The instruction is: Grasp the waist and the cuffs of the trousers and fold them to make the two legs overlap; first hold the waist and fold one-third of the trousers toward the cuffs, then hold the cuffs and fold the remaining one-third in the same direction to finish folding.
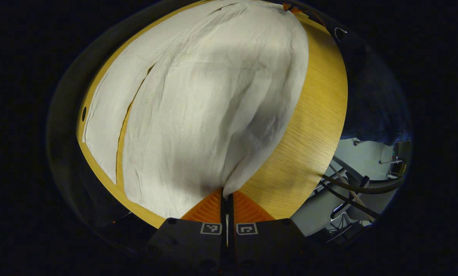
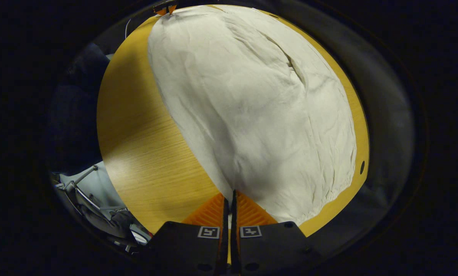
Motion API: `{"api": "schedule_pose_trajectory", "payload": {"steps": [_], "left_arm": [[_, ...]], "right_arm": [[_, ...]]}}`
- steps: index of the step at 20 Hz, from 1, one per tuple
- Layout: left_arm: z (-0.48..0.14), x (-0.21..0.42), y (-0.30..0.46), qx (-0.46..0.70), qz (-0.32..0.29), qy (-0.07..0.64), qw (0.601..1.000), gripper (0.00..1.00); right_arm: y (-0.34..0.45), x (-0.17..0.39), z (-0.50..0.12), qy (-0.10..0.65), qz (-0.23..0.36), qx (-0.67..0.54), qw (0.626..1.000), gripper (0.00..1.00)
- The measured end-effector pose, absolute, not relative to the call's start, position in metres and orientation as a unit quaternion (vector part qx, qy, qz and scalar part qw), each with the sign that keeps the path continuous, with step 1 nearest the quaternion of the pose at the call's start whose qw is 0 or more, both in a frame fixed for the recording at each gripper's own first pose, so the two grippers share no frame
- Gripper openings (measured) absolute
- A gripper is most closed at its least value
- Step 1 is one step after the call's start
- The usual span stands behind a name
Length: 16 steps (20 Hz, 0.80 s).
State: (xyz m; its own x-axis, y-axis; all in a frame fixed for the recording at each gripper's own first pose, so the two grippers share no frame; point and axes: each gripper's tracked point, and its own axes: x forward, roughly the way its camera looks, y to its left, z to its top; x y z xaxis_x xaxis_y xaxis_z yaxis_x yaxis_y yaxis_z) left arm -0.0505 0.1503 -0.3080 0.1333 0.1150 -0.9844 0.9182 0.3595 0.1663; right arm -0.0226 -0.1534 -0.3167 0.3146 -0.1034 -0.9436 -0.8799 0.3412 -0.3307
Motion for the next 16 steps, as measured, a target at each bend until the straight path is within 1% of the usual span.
{"api": "schedule_pose_trajectory", "payload": {"steps": [1,4,6,8,10,12,14,16], "left_arm": [[-0.307,-0.050,0.151,0.455,-0.333,0.566,0.601,0.00],[-0.307,-0.049,0.151,0.457,-0.330,0.557,0.610,0.00],[-0.307,-0.045,0.151,0.451,-0.316,0.546,0.632,0.00],[-0.300,-0.035,0.146,0.430,-0.281,0.527,0.677,0.00],[-0.286,-0.011,0.134,0.397,-0.244,0.491,0.736,0.00],[-0.272,0.014,0.124,0.351,-0.202,0.465,0.787,0.00],[-0.254,0.048,0.111,0.306,-0.165,0.422,0.837,0.00],[-0.228,0.091,0.100,0.290,-0.134,0.360,0.877,0.00]], "right_arm": [[-0.153,-0.024,-0.316,0.507,0.288,-0.480,0.655,0.03],[-0.154,-0.024,-0.317,0.499,0.268,-0.467,0.679,0.03],[-0.153,-0.023,-0.313,0.492,0.242,-0.460,0.699,0.02],[-0.150,-0.019,-0.302,0.474,0.198,-0.440,0.736,0.03],[-0.146,-0.013,-0.286,0.453,0.149,-0.407,0.780,0.03],[-0.143,-0.010,-0.274,0.434,0.100,-0.372,0.815,0.02],[-0.137,-0.004,-0.262,0.418,0.053,-0.337,0.842,0.02],[-0.132,0.008,-0.246,0.393,0.015,-0.313,0.864,0.02]]}}
